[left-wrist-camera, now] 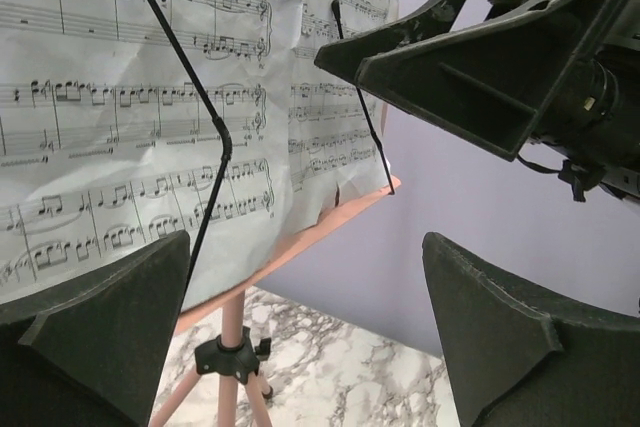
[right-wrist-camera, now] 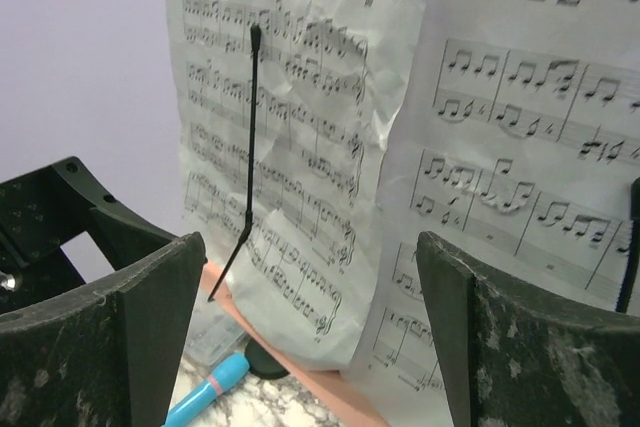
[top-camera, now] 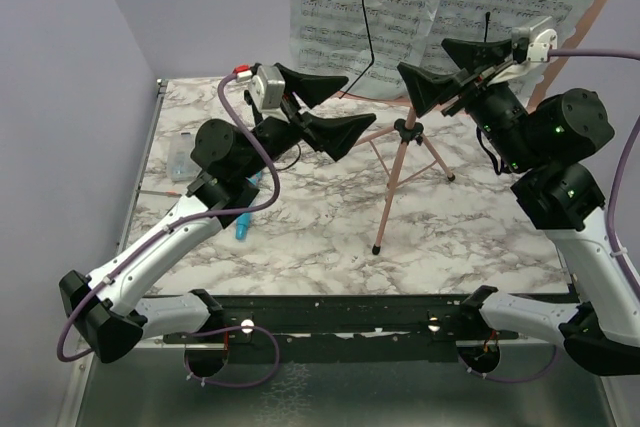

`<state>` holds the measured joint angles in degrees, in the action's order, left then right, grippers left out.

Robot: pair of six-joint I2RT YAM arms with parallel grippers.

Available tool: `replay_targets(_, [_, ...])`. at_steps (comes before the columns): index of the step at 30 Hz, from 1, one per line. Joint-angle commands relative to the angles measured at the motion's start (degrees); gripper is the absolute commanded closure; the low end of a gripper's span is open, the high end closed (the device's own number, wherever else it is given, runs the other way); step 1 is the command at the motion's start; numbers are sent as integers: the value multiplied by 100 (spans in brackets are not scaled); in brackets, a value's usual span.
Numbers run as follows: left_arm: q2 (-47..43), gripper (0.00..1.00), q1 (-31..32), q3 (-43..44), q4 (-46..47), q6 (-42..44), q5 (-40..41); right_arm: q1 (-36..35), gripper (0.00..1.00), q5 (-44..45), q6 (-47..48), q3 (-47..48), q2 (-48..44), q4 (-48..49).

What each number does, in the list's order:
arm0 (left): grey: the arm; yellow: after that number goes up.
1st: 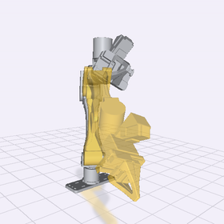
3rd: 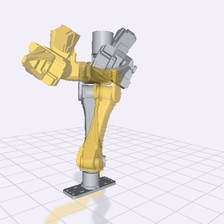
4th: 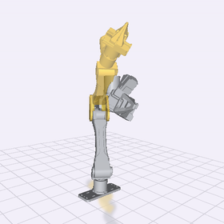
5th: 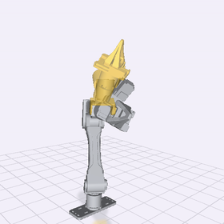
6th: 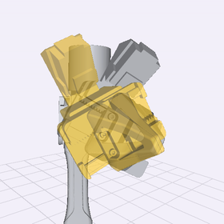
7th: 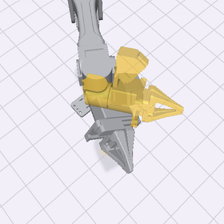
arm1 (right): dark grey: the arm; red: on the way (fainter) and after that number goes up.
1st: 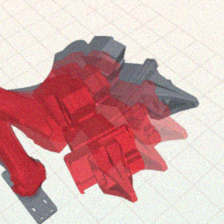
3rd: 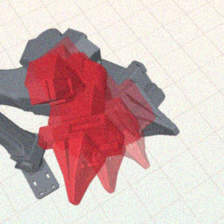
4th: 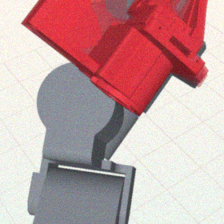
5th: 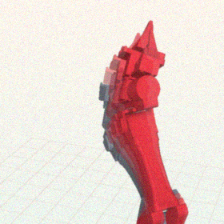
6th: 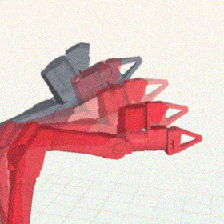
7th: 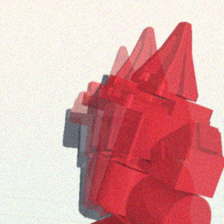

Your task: Set up the instrument practice props

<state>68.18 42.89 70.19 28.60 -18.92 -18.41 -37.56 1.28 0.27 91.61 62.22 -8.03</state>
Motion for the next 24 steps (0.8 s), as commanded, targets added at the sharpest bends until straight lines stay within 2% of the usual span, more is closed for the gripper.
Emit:
replay_targets(1, [-436,1,27,-415,146,213,23,-32,9,-419,-247,-200,-166,-294])
replay_targets(12, [-1221,1,34,-1602,-256,-27,596,-32,9,-2011,-952,-869,-455,-226])
replay_targets(17, [-1474,1,31,-1905,-691,-90,1167,-34,9,-2857,-999,-1209,-399,-481])
replay_targets(24, [-1587,1,33,-2166,-1754,-204,2185,-32,9,-3052,-1357,-2387,-706,-31])
